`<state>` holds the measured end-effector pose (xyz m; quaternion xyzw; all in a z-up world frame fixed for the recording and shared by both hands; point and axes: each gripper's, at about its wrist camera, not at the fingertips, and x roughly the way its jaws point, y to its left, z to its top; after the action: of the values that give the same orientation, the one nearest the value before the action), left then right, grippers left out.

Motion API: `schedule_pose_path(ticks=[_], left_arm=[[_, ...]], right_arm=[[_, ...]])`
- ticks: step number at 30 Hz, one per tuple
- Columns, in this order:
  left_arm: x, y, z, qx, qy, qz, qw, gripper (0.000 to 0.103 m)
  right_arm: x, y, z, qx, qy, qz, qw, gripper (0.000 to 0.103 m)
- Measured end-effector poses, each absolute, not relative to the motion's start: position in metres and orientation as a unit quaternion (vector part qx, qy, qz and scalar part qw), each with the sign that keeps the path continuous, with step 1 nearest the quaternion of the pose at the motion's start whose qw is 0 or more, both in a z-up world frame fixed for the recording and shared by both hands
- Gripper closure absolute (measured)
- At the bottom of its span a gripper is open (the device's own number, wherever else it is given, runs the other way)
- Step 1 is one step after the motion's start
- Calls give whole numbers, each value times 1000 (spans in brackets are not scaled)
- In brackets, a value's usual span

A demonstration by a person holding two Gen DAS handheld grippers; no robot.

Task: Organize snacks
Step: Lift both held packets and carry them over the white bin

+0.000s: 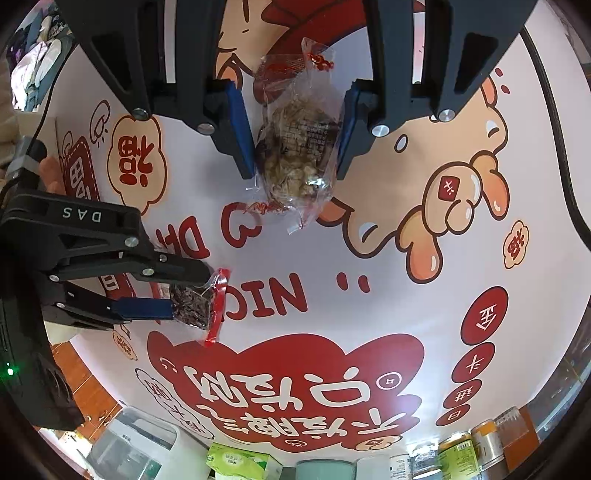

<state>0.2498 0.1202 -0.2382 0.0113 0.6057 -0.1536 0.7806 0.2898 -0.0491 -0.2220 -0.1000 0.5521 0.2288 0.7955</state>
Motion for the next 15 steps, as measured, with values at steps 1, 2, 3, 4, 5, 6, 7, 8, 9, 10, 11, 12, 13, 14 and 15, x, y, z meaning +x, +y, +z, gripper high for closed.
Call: schedule_pose_path(ticks=[1,2,3,4,5,6,7,8,9,10,11,12,13,14,15], left_arm=[[250,120,-238,11,605,-153,781,63],[249,120,-238,11,606,-153,781,63],[249,120,-238,11,606,-153,781,63],[250,120,-238,11,606,-153,781,63],[249,120,-238,10,605,-154,781,63],[249,120,-238,10,605,-154,781,63],[249,120,-238,10,605,-154,781,63],[249,120,-238,9,605,-154,781,63],[250,120,-239,9,604,-153,782,63],[250,120,-238,7,603,-153,783,63],[250,120,-239,7,602,-153,783,63],[250,120,-238,5,601,-152,785,63],[250,121,-238,5,600,-152,785,63],[250,121,-238,4,600,-151,786,63],[249,121,-238,4,600,-151,786,63]], right_arm=[[291,-47,-222,-109,552,233,793,45],[291,-45,-223,-116,552,235,791,45],[292,-43,-223,-125,554,237,788,45],[293,-43,-221,-129,555,238,787,45],[294,-43,-219,-131,555,240,786,45],[294,-43,-215,-136,551,240,788,45],[295,-43,-212,-142,547,240,789,45],[295,-42,-210,-152,544,242,789,45],[296,-40,-208,-166,541,246,787,45],[298,-38,-207,-176,541,251,783,45],[299,-35,-207,-188,541,259,778,45],[300,-32,-207,-197,541,265,773,45],[301,-27,-207,-212,540,273,768,45],[301,-25,-207,-218,538,279,764,45],[302,-22,-208,-227,537,289,759,45]])
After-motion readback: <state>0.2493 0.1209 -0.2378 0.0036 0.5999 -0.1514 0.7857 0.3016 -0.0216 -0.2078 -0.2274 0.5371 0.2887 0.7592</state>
